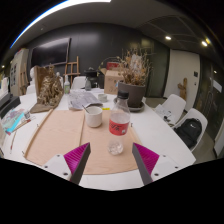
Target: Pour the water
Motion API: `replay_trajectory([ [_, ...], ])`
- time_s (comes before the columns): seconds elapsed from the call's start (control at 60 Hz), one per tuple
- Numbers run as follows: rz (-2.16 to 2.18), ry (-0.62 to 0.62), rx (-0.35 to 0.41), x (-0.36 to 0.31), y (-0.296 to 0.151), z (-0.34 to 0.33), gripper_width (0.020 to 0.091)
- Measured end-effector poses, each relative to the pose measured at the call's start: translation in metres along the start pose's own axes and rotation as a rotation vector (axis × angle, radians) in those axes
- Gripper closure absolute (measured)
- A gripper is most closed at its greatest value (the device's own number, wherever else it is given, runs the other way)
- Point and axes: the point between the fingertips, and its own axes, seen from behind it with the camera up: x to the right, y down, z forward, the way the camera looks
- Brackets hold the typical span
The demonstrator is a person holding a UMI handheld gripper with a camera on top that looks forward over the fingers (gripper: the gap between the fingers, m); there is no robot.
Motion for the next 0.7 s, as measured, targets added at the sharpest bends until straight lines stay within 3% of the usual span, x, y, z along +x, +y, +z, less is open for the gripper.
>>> replay_trajectory([
  [0.317, 0.013, -0.048, 0.041, 0.020, 0.000, 0.117, 0.0274],
  [0.367, 0.022, -0.052, 0.048, 0.021, -0.001, 0.127, 0.0347],
  [0.467, 0.026, -0.076, 0.073, 0.018, -0.008, 0.139, 0.0615],
  [0.517, 0.017, -0.076, 0.083, 0.018, -0.009, 0.143, 0.0638],
  [0.7, -0.003, -0.066, 0.093, 0.022, -0.009, 0.147, 0.0842],
])
